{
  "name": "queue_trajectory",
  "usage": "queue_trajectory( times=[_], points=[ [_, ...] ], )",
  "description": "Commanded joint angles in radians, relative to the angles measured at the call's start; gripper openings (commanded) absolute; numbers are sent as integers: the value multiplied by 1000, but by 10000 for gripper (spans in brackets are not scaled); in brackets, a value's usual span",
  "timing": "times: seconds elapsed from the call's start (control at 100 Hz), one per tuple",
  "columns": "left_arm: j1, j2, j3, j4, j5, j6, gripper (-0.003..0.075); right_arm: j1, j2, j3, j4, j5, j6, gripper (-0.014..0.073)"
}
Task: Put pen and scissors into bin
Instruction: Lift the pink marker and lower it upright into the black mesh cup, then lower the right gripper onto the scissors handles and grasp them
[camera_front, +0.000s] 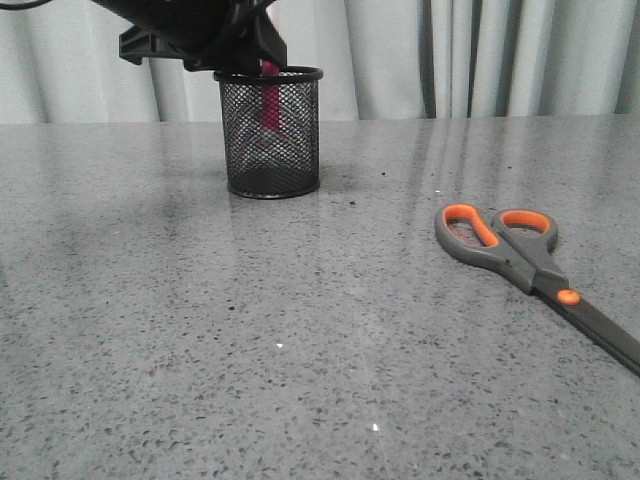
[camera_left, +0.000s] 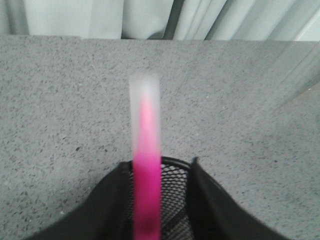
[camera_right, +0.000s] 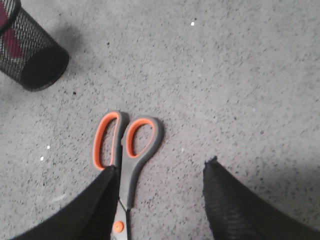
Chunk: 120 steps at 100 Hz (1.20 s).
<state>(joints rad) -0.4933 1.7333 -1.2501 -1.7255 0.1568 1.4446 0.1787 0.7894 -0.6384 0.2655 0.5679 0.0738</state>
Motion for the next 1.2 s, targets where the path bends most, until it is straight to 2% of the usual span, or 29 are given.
queue_trajectory(
  times=[0.0,0.03,0.09,0.17,0.25,0.37,0.47,0.54,0.62,0.81,1.19],
  points=[
    [-8,-84,-28,-20,57,2,429,19,-1,-43,34,-25,-11,351],
    [-8,-97,-28,-20,74,2,469,31,-1,-52,49,-6,-12,351],
    [-8,-138,-28,-20,91,2,480,66,-1,-77,96,20,-35,351],
    [-8,-204,-28,-20,91,2,438,143,20,-115,154,53,-56,351],
    [-8,-293,-28,-18,94,2,379,231,70,-171,144,108,-56,351],
    [-8,-437,-28,27,95,2,353,341,194,-248,53,190,2,351],
    [-8,-554,-28,62,96,0,353,388,307,-329,-134,317,130,351],
    [-8,-634,-19,87,96,0,353,403,367,-387,-229,402,184,351],
    [-8,-716,-2,107,92,0,353,404,412,-441,-254,451,190,358],
    [-8,-839,86,114,63,0,353,404,476,-466,-252,459,209,461],
    [-8,-890,175,105,74,-16,353,404,607,-466,-255,412,211,468]
  ],
)
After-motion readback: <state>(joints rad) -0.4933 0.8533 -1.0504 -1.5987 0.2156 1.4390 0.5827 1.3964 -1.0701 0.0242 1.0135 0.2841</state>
